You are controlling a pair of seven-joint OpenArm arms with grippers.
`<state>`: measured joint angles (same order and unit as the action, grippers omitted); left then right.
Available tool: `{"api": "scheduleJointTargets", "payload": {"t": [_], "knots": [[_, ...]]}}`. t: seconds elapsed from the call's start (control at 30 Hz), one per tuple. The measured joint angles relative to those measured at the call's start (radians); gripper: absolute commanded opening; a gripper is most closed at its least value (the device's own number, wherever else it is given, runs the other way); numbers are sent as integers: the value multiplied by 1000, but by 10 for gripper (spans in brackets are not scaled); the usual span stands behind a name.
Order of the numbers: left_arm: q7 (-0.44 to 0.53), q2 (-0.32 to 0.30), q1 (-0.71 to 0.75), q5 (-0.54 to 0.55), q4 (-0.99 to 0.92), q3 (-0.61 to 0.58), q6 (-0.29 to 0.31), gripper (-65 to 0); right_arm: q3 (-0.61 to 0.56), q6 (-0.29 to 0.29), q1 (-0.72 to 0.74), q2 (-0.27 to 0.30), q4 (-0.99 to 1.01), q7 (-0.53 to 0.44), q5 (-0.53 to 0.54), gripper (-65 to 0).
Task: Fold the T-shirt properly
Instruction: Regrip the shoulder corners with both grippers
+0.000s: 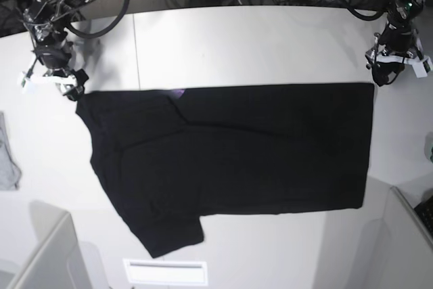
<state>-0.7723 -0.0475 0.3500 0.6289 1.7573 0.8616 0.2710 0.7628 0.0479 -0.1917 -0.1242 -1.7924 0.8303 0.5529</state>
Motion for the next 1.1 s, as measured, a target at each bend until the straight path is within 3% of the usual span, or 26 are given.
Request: {"api": "scheduleJointTargets", "payload": {"t": [0.1,0.17,0.4,1.1], "knots": [[0,1,4,-2,-32,0,111,-283,4,-5,21,2,92,7,-6,-237],[3,-2,2,3,-57,1,144,-283,4,-2,31,3,135,-1,-2,-237],[7,-3,1,1,-128,2,142,-283,7,55,100,46,260,-35,24,-242],[51,-11,-167,12,-327,6,149,-283,-1,66,127,56,306,-53,31,-243]]}}
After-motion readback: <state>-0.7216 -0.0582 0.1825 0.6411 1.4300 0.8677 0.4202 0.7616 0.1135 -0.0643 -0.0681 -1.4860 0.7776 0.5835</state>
